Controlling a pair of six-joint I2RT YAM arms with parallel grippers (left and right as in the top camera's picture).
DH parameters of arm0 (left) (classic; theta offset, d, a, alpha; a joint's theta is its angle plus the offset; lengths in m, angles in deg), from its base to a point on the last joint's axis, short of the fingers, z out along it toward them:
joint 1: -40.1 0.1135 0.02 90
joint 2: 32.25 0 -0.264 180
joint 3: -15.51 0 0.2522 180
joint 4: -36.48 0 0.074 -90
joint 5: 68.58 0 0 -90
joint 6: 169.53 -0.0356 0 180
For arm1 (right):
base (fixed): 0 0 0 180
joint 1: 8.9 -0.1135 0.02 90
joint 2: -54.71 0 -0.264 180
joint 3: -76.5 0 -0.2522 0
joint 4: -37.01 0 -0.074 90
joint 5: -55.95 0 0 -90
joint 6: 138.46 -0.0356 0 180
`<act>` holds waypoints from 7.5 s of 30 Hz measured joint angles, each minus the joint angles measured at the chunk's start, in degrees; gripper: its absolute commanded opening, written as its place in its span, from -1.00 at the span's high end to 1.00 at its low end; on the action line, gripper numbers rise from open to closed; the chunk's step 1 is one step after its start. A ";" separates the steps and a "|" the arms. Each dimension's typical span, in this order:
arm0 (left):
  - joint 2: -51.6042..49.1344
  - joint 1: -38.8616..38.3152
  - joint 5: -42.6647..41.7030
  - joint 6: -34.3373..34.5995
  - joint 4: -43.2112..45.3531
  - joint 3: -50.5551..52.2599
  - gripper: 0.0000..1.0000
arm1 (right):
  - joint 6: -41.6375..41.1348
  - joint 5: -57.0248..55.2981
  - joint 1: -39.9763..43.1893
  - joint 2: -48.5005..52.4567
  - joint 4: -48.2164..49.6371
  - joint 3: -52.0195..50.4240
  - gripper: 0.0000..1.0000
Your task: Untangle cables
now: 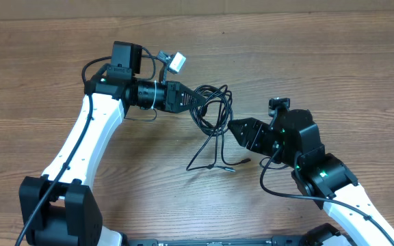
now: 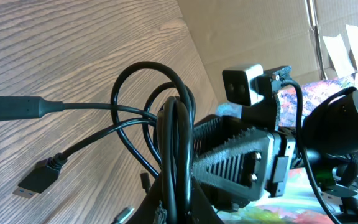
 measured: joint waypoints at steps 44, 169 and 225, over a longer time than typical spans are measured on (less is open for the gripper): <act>0.00 -1.66 0.46 -9.27 0.00 0.00 0.92 | 6.23 -1.44 0.00 0.90 2.78 0.00 0.16; -0.20 -3.58 8.02 16.50 13.38 0.02 0.92 | -9.42 -14.19 -0.39 8.57 -7.26 1.46 0.40; -0.17 -5.27 -5.27 -10.97 10.62 0.00 0.91 | 8.46 14.84 0.07 8.94 9.79 1.20 0.39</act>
